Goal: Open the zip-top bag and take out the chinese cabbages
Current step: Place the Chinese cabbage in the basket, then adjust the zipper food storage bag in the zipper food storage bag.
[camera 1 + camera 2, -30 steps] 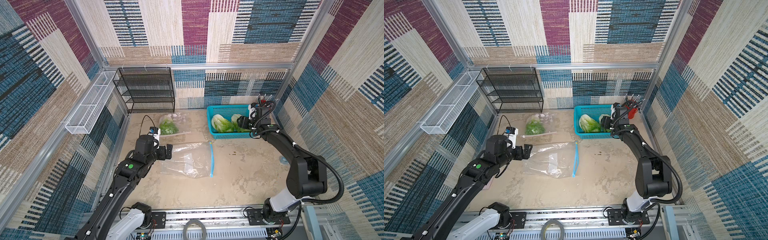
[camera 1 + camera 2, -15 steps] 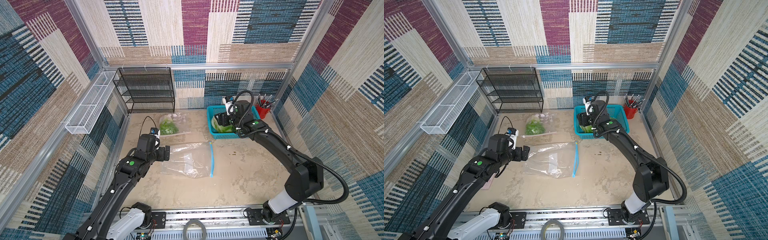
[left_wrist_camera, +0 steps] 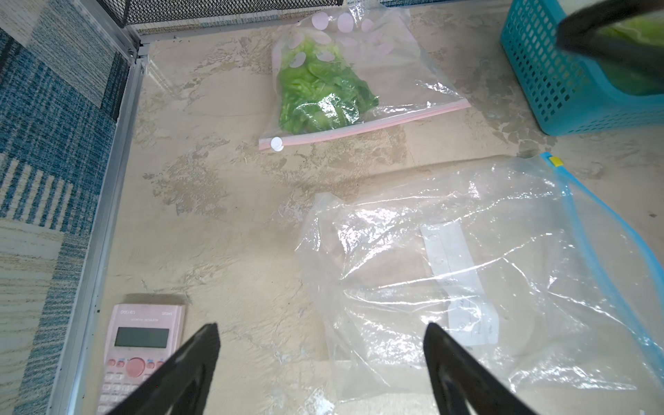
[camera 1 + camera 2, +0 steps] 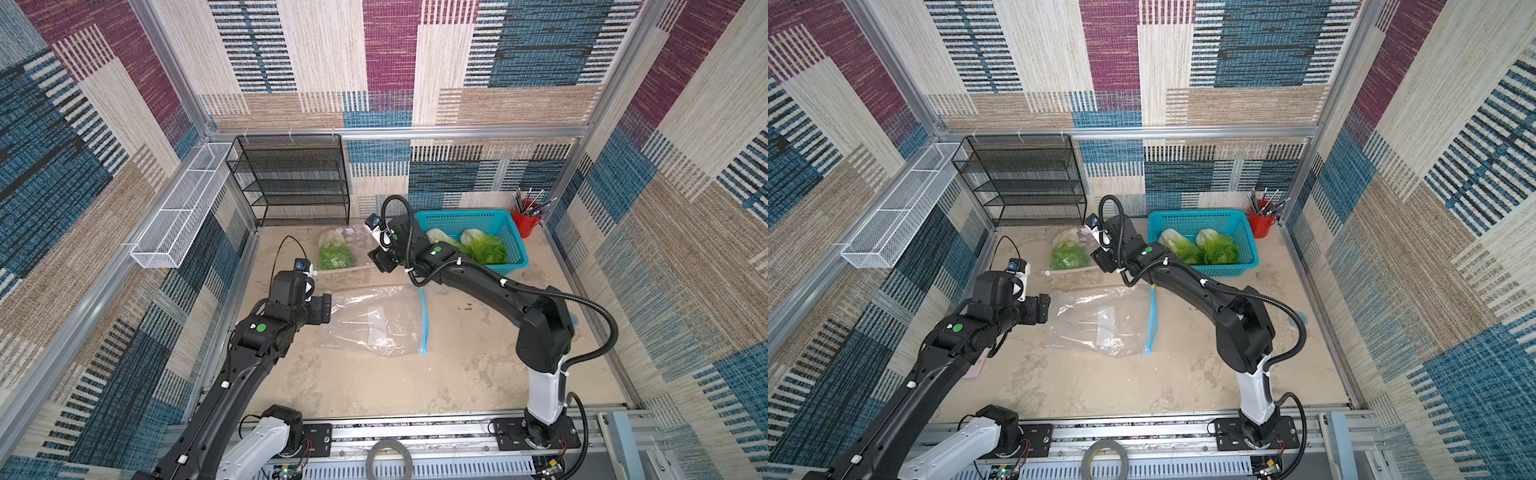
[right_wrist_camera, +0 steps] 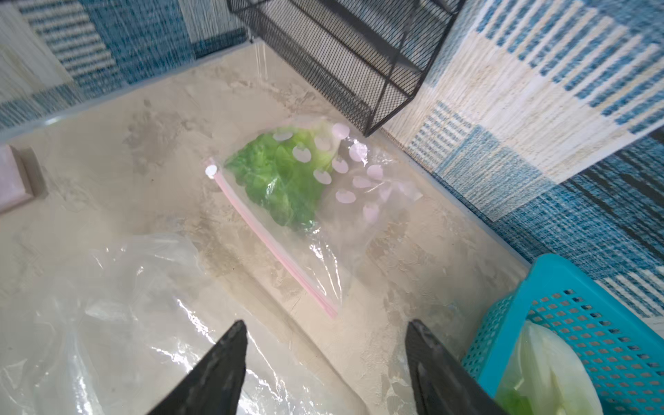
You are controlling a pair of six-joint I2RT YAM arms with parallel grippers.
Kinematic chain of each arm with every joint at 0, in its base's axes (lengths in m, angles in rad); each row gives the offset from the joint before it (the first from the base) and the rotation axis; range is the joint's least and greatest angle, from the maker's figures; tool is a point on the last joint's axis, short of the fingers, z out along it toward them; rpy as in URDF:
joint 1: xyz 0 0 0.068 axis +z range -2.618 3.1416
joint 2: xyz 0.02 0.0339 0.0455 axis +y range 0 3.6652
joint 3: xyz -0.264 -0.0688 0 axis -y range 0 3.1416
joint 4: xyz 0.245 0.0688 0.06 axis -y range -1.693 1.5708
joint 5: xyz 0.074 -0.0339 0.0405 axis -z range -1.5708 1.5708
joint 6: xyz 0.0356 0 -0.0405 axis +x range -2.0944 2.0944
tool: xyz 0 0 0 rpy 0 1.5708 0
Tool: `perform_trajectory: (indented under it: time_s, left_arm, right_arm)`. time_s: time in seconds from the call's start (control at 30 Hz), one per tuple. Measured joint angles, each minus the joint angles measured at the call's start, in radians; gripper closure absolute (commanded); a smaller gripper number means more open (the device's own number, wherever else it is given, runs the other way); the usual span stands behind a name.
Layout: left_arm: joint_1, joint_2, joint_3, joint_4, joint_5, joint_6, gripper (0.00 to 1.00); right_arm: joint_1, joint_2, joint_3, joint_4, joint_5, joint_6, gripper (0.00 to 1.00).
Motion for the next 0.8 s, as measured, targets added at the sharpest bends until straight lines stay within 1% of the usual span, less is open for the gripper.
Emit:
perform_trajectory:
  time_s: [0.07, 0.43, 0.8]
  left_arm:
    - [0.011, -0.005, -0.001, 0.0, 0.019, 0.0, 0.09]
    - [0.076, -0.044, -0.016, 0.012, 0.043, -0.011, 0.09]
    - [0.112, -0.07, -0.03, 0.042, 0.072, -0.022, 0.09]
  right_arm:
    - [0.018, 0.04, 0.031, -0.01, 0.01, -0.029, 0.26]
    - [0.091, 0.223, 0.166, -0.042, 0.082, -0.182, 0.19]
    - [0.097, 0.333, 0.214, -0.042, 0.164, -0.301, 0.12]
